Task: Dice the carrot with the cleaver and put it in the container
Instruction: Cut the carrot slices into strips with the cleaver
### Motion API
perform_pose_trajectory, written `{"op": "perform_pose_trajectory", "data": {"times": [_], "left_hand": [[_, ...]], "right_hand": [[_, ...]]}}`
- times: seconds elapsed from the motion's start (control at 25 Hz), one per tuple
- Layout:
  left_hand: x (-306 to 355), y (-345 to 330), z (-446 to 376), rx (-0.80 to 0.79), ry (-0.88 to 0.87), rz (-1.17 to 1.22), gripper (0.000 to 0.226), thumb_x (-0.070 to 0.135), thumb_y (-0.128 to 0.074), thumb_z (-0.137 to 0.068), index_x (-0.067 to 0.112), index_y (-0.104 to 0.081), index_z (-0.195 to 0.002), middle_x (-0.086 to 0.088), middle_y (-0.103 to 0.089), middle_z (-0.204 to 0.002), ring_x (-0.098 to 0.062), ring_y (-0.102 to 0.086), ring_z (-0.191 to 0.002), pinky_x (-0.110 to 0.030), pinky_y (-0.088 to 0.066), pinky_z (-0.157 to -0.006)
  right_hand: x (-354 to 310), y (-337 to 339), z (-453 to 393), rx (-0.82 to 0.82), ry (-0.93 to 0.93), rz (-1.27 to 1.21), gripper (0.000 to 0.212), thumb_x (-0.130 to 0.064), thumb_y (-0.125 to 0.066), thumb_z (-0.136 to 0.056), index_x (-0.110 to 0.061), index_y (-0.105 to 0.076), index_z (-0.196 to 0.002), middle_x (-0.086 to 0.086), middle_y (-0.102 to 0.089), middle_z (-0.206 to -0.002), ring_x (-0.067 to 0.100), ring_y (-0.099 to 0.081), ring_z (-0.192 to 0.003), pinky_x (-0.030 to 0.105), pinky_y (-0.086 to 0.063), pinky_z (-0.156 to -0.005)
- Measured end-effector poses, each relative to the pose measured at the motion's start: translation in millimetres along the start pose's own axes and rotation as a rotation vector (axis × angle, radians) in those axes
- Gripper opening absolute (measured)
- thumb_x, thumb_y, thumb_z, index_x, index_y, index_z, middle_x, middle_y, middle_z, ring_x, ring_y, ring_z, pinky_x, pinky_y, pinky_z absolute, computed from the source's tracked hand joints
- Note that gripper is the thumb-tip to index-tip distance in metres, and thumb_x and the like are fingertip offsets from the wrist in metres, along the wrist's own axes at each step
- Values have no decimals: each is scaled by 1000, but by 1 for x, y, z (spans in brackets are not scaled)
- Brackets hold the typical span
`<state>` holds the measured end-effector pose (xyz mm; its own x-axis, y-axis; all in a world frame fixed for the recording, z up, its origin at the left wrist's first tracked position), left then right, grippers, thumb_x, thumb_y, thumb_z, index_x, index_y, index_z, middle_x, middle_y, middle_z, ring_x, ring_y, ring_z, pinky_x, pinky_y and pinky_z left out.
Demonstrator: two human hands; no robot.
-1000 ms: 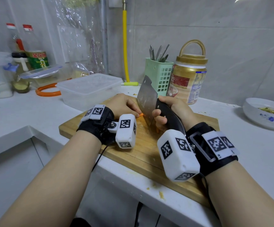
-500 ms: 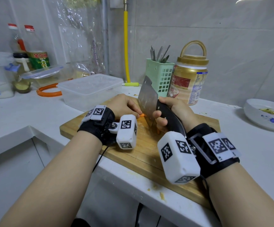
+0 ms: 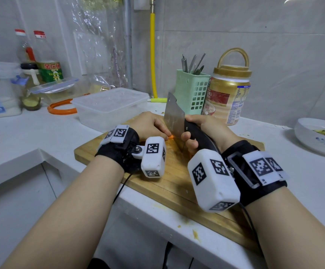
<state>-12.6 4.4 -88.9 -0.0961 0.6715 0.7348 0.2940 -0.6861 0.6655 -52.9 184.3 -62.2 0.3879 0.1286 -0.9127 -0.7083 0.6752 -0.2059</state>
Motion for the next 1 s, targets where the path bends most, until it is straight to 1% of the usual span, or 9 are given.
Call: {"op": "perform_pose_trajectory", "data": {"times": [0.12, 0.28, 0.36, 0.48, 0.68, 0.76, 0.88, 1.0], "left_hand": [[1, -1, 0, -26, 10, -9, 26, 9, -76, -77, 34, -78, -71, 18, -72, -72, -11, -67, -82, -37, -54, -89], [-1, -1, -3, -47, -9, -28, 29, 13, -77, -77, 41, -77, -72, 17, -74, -85, -12, -68, -93, -42, -52, -95], [-2, -1, -3, -38, -11, -23, 28, 12, -78, -77, 40, -78, -73, 16, -75, -87, -12, -68, -95, -43, -52, -96], [-2, -1, -4, -19, -13, -17, 26, 12, -80, -76, 37, -78, -69, 12, -75, -84, -13, -69, -93, -42, -52, -96], [-2, -1, -2, 21, -16, 14, 15, 11, -82, -75, 26, -78, -76, 3, -76, -85, -16, -69, -92, -41, -53, -95], [0, -1, 0, 15, -23, 2, 15, 11, -82, -75, 25, -77, -78, 4, -75, -84, -13, -69, -88, -38, -54, -93], [3, -1, 2, -7, -34, 7, 17, 10, -81, -76, 27, -77, -75, 12, -73, -76, -8, -66, -82, -34, -54, -90], [3, 0, 2, -13, -43, 18, 14, 11, -82, -75, 24, -78, -77, 13, -73, -75, -9, -67, -83, -35, -55, -91]], "right_hand": [[2, 2, 0, -8, 1, -63, 23, -33, -47, -98, -13, -41, -109, 4, -44, -56, 13, -39, -29, 13, -34, -34], [4, 9, 3, -42, 13, -131, 19, -32, -44, -99, -15, -38, -102, 3, -44, -56, 13, -38, -30, 12, -32, -36], [4, 12, 4, -59, 13, -134, 19, -32, -45, -98, -16, -37, -104, 3, -44, -55, 12, -39, -30, 13, -32, -37], [5, 15, 4, -55, 30, -127, 21, -32, -45, -98, -15, -36, -107, 3, -44, -56, 13, -39, -31, 14, -33, -36], [7, 15, 4, -48, 54, -148, 19, -32, -45, -98, -15, -39, -101, 3, -43, -56, 13, -38, -30, 14, -31, -34], [7, 13, 4, -58, 56, -162, 19, -32, -44, -98, -14, -39, -101, 3, -43, -57, 13, -38, -30, 13, -31, -35], [8, 9, 3, -65, 75, -154, 21, -32, -45, -98, -13, -39, -106, 4, -43, -56, 14, -37, -30, 13, -32, -35], [9, 8, 3, -63, 84, -144, 22, -31, -47, -98, -13, -41, -107, 5, -45, -57, 14, -38, -31, 14, -34, -34]]}}
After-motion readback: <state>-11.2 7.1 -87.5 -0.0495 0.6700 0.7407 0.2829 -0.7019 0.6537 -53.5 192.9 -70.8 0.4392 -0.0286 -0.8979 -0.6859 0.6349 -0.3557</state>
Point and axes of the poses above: each hand's wrist, its own z-axis away from the middle knuckle, its own y-axis out of the back of the hand, x = y × z, the point moved 2 cm from there along -z, towards the middle knuckle
